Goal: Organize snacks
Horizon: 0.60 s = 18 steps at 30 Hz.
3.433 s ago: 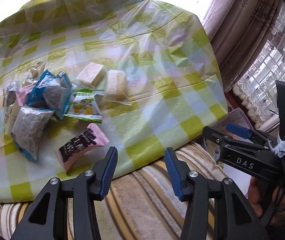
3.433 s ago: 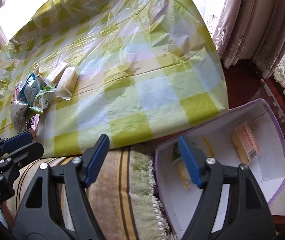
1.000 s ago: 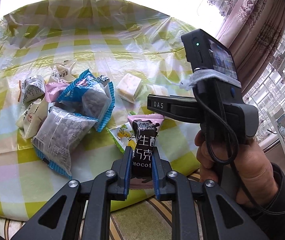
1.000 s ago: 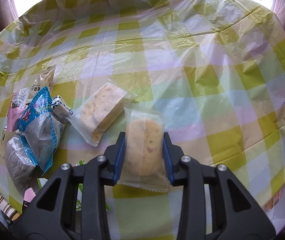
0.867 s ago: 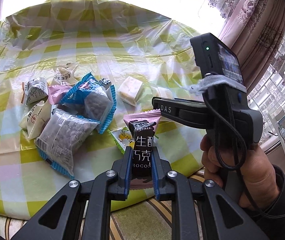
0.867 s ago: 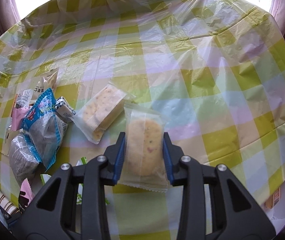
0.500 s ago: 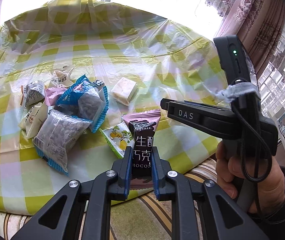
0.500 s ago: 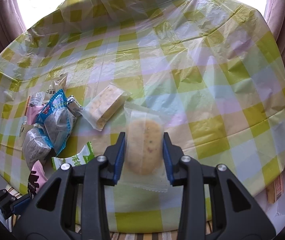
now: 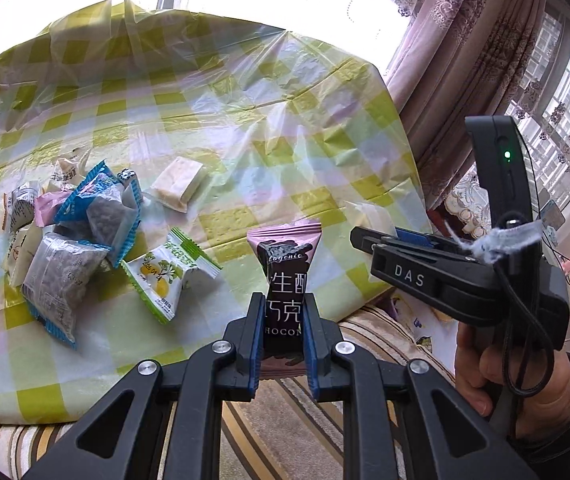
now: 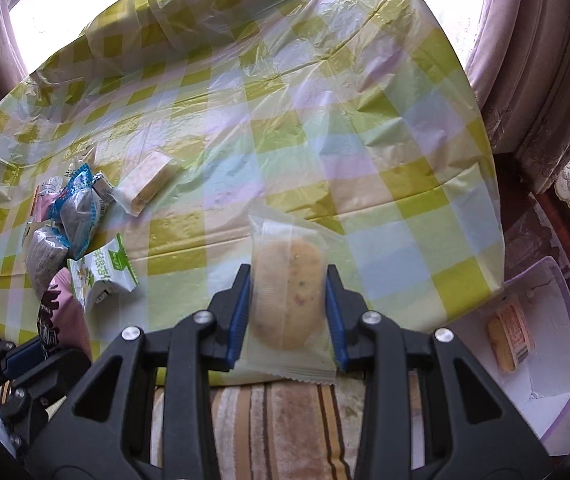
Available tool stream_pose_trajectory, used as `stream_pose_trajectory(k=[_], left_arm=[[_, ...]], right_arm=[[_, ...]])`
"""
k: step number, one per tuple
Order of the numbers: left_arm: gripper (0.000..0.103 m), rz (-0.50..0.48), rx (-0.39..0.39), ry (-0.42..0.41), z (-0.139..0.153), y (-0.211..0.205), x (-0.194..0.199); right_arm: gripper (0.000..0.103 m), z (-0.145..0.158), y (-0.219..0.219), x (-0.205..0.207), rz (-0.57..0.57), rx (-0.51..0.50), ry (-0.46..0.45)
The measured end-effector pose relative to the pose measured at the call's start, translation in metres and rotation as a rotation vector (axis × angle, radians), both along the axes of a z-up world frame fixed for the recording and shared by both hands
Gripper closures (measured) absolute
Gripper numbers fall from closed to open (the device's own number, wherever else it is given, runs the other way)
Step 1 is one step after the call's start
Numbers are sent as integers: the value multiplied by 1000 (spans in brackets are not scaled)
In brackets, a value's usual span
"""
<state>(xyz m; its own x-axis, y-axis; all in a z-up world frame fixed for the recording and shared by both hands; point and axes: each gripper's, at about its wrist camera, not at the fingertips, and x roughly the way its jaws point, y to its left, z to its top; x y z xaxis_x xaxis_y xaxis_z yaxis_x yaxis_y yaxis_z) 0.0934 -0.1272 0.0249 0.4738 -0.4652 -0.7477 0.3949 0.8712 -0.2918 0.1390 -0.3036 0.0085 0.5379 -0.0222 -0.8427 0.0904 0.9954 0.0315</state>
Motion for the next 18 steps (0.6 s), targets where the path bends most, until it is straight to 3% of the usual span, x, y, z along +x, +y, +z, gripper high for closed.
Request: stream_pose_trajectory(k=[18], left_arm=[[85, -145, -5, 102, -9, -72, 1]], right_arm=[[65, -17, -73, -53, -140, -60, 91]])
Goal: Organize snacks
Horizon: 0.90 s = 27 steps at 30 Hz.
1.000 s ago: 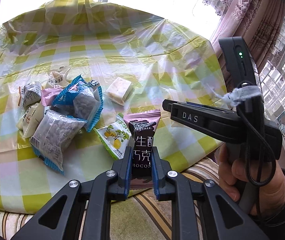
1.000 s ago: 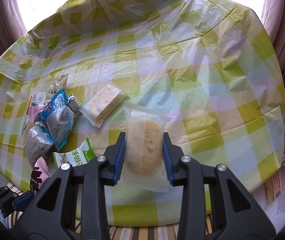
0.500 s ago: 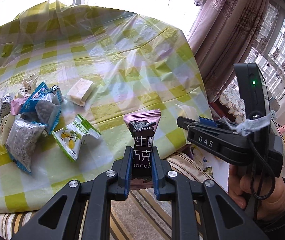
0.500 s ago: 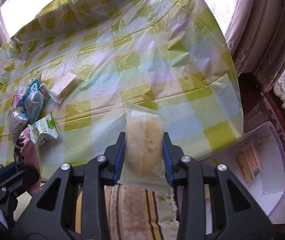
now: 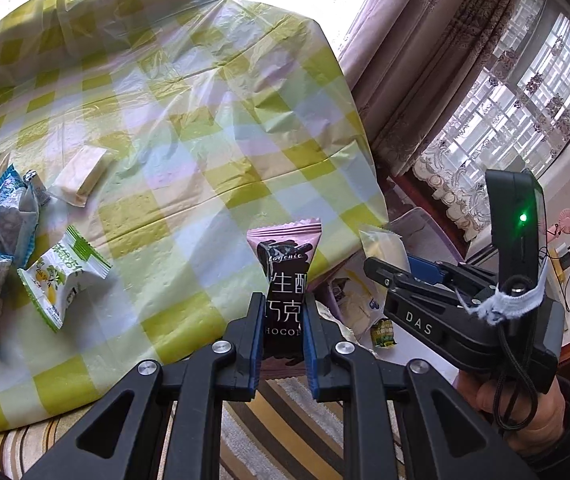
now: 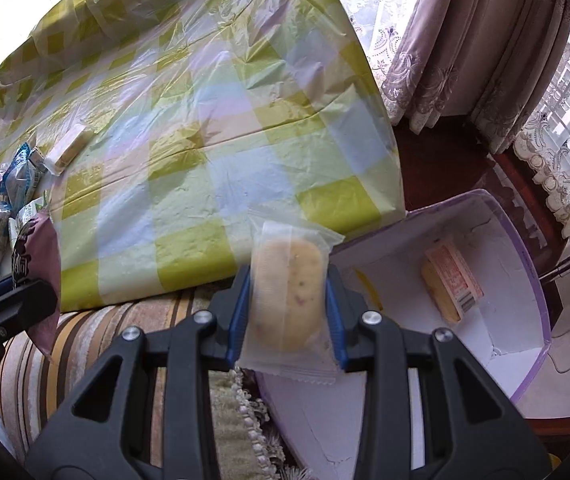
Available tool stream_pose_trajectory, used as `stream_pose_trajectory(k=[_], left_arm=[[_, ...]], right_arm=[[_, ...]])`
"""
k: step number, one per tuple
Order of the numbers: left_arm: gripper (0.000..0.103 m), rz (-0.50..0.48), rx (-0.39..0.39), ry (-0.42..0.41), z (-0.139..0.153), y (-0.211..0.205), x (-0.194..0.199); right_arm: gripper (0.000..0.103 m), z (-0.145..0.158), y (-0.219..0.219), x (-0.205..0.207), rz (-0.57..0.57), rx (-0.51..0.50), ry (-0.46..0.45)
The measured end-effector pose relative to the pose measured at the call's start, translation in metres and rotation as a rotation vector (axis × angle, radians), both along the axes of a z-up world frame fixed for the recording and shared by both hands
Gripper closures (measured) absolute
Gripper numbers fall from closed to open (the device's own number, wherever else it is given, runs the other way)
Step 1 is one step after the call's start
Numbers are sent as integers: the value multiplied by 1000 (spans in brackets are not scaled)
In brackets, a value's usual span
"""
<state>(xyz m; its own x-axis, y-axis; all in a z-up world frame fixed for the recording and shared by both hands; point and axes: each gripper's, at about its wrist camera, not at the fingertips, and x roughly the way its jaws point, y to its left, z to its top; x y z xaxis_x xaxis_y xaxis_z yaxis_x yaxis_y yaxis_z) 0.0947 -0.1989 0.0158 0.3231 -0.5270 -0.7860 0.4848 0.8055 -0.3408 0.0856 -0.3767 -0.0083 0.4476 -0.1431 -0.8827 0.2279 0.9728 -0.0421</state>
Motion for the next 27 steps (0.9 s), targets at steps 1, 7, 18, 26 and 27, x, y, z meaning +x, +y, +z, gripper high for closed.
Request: stream_pose_trajectory(k=[1, 7, 18, 26, 27], left_arm=[[85, -5, 5, 10, -2, -3, 1], [85, -44, 27, 37, -6, -21, 0], [85, -148, 50, 68, -13, -61, -5], [85, -203, 67, 103, -22, -88, -4], [85, -207, 68, 106, -23, -92, -4]], right_arm=[[65, -2, -4, -2, -7, 1, 9], [65, -15, -22, -14, -39, 10, 57], [65, -31, -45, -27, -82, 2, 100], [65, -45, -60, -34, -116, 13, 127], [65, -47, -62, -35, -120, 15, 131]])
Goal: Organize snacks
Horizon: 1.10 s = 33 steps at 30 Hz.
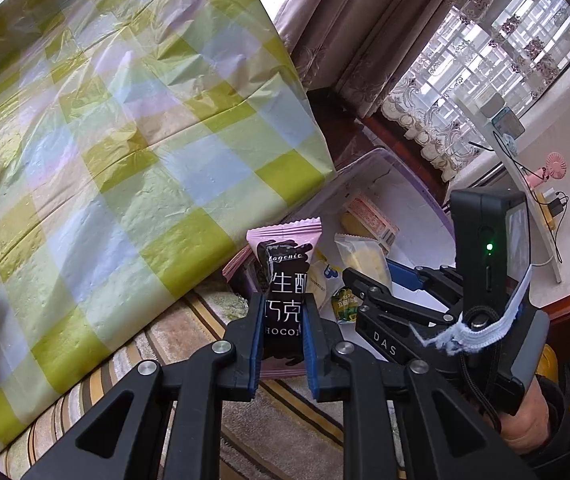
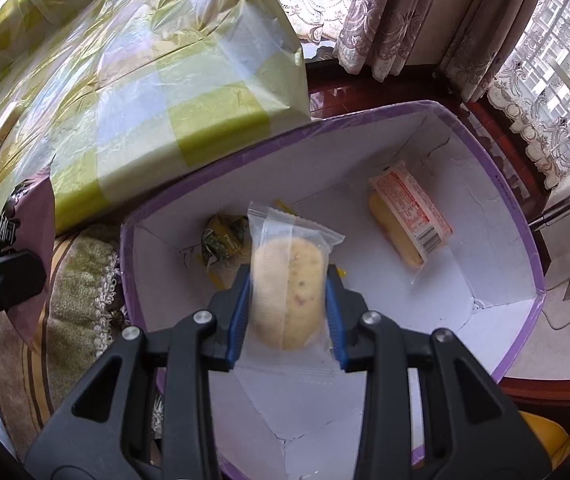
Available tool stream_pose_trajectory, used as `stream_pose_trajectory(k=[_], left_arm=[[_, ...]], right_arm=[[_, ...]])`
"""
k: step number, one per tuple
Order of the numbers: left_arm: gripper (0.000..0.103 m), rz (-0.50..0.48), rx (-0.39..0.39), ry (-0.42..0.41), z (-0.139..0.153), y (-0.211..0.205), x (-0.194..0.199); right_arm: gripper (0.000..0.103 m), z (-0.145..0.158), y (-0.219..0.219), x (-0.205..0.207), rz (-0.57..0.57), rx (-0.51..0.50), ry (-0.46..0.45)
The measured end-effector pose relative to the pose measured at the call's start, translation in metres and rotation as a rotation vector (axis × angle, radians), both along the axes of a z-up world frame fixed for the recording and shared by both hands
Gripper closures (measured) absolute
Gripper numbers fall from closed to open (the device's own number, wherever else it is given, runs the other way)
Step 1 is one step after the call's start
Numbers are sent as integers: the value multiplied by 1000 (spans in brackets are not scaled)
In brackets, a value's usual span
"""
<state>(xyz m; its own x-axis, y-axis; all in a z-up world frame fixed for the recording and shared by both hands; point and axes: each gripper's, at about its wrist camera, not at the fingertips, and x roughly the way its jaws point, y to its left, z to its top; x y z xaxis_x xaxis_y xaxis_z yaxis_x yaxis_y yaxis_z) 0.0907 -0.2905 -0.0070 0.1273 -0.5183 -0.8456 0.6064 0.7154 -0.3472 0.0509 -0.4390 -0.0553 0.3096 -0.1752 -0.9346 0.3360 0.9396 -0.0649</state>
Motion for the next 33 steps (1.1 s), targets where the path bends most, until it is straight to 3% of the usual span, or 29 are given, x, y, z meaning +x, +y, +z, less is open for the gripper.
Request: stream_pose_trajectory(k=[15, 18, 21, 22, 33], left_arm=[[83, -73, 32, 29, -10, -36, -4], [79, -71, 38, 40, -12, -36, -4], [75, -57, 30, 46, -13, -36, -3], [74, -54, 28, 46, -13, -35, -3], [72, -3, -10, 47, -7, -15, 2]], right_arm=[[64, -16, -25, -8, -66, -7, 40], [57, -18, -29, -9, -82, -2, 44], [34, -16, -31, -9, -89, -10, 33], [32, -15, -30, -9, -90, -8, 28], [26, -5, -21, -1, -87, 46, -7]])
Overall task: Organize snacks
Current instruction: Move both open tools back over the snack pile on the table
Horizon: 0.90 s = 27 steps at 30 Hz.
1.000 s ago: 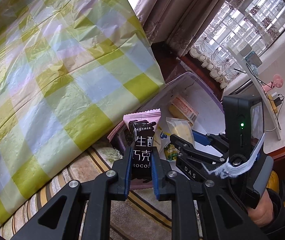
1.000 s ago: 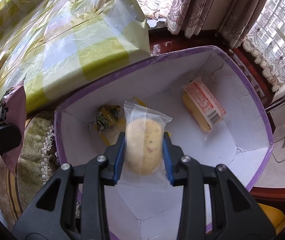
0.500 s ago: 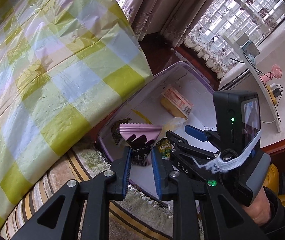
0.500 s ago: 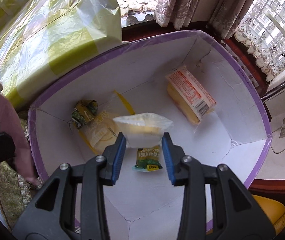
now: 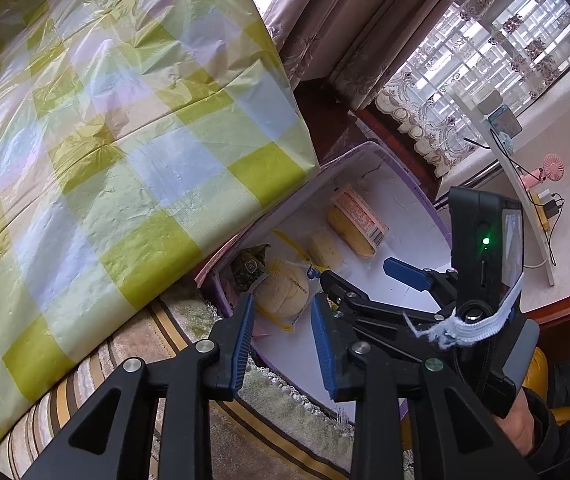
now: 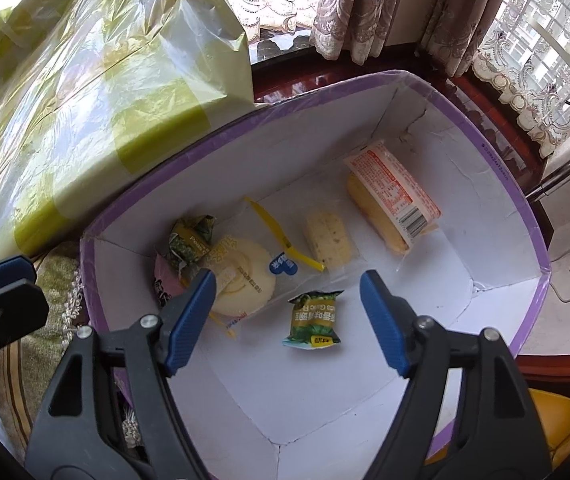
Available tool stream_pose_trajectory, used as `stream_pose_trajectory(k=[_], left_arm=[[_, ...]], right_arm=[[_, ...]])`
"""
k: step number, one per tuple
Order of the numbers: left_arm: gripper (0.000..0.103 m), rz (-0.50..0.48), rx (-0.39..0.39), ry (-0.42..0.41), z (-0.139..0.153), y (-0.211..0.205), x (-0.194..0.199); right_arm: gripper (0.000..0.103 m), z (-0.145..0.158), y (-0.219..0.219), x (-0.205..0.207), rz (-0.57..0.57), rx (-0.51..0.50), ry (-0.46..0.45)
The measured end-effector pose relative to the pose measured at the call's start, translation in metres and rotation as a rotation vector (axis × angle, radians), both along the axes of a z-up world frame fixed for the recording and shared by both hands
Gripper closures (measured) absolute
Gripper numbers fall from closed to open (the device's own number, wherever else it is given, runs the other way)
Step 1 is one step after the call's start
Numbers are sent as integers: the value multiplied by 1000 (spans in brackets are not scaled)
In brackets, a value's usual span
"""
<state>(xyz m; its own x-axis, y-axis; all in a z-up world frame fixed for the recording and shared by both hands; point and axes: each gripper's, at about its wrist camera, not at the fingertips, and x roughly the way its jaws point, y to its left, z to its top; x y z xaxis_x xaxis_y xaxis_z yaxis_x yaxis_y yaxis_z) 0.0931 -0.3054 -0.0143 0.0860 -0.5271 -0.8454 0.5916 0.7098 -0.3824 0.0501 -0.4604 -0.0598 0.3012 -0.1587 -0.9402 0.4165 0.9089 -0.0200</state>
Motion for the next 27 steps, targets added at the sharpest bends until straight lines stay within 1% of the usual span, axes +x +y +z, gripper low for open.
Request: stream_pose_trajectory(k=[4, 9, 14, 18, 23, 27], left_arm=[[72, 42, -2, -31, 6, 17, 6], [70, 135, -19, -56, 11, 51, 18], [69, 231, -33, -85, 19, 88, 27], [67, 309, -45, -107, 22, 122, 32], [67, 402, -56, -124, 22, 167, 34], [67, 468, -54, -139, 21, 203, 32]], right_arm=[[24, 10, 14, 11, 29, 7, -23], [21, 28, 43, 26, 83, 18, -70], [20, 35, 76, 37, 144, 38, -82], [20, 45, 102, 43, 183, 22, -100], [20, 54, 136, 49, 228, -33, -126], [20, 57, 162, 51, 278, -78, -128]])
